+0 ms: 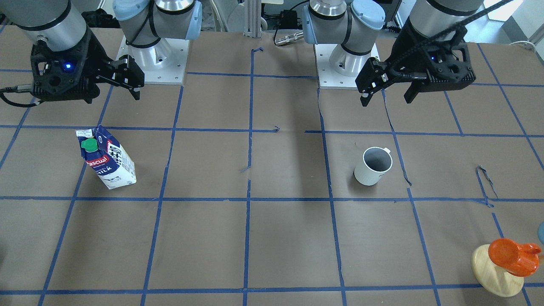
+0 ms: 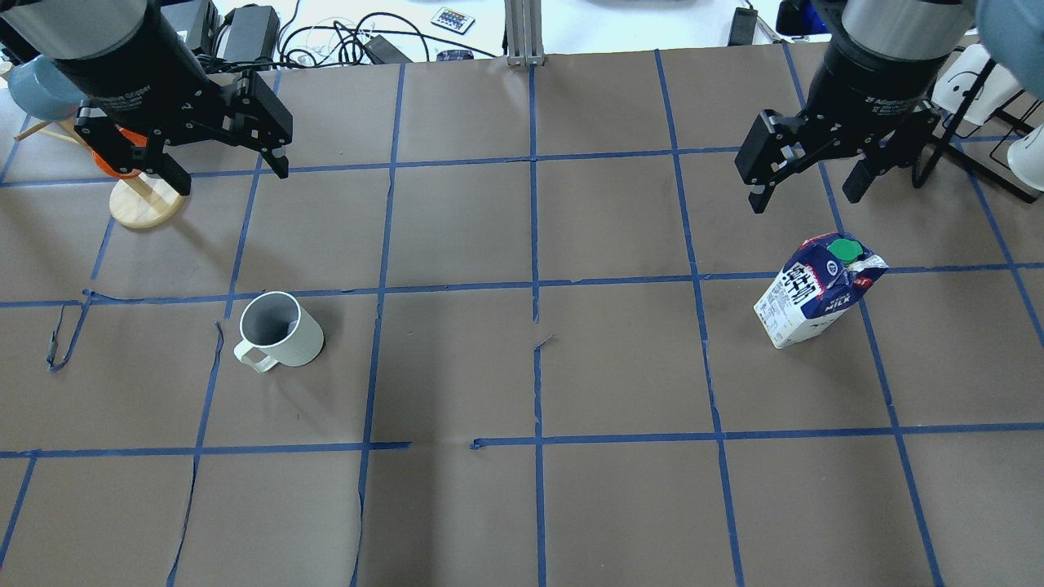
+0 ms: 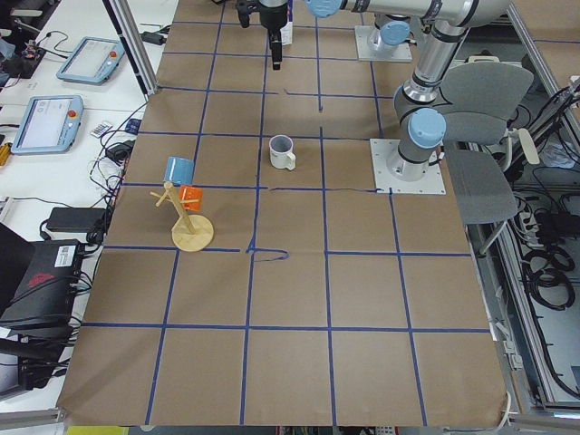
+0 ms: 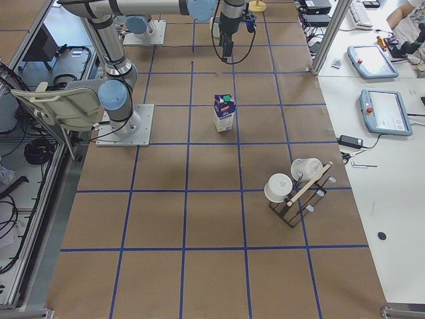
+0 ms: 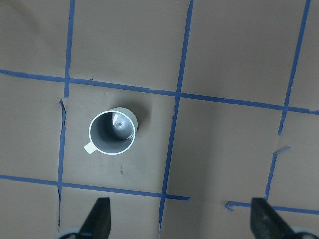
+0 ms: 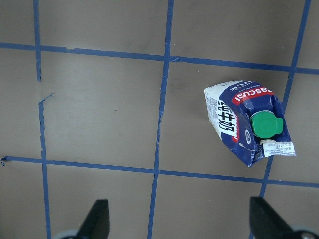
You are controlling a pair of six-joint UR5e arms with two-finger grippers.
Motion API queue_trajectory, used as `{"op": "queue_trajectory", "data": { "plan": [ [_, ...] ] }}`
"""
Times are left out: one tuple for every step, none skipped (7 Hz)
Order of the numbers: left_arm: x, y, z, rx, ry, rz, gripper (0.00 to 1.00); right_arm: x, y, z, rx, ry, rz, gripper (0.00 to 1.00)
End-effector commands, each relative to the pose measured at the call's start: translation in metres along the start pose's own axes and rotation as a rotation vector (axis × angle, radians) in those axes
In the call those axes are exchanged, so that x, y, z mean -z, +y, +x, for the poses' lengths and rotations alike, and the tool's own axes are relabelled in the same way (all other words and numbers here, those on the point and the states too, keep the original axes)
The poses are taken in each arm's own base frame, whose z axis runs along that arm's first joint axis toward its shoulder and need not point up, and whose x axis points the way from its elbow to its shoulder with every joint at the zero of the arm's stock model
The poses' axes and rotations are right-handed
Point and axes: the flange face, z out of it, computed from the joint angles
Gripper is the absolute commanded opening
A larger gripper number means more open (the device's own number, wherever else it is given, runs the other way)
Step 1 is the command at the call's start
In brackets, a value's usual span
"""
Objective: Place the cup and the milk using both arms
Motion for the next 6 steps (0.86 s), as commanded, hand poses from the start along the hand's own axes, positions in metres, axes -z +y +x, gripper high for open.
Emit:
{"op": "queue_trajectory", "data": {
  "plan": [
    [-0.078,-0.017,-0.026,-0.076,-0.021,-0.09,1.0,-0.011,-0.008,0.033,0.015,-0.003,-0.005,1.0],
    [-0.13,-0.018,-0.054,-0.035,-0.015,-0.086,1.0,-0.016,-0.008,0.06,0.029,-0.015,-0.011,1.0],
    [-0.182,-0.019,-0.065,-0.056,-0.014,-0.071,1.0,-0.024,-0.014,0.071,0.066,-0.01,0.012,1.0],
    [-0.23,-0.016,-0.066,-0.051,-0.014,-0.08,1.0,-0.037,-0.015,0.073,0.08,-0.014,0.009,1.0],
    [-0.256,-0.011,-0.064,-0.044,-0.01,-0.118,1.0,-0.056,-0.019,0.075,0.117,-0.007,0.03,1.0],
    [-0.257,-0.009,-0.053,-0.001,-0.011,-0.119,1.0,-0.089,-0.025,0.078,0.143,0.02,0.083,1.0]
  ]
}}
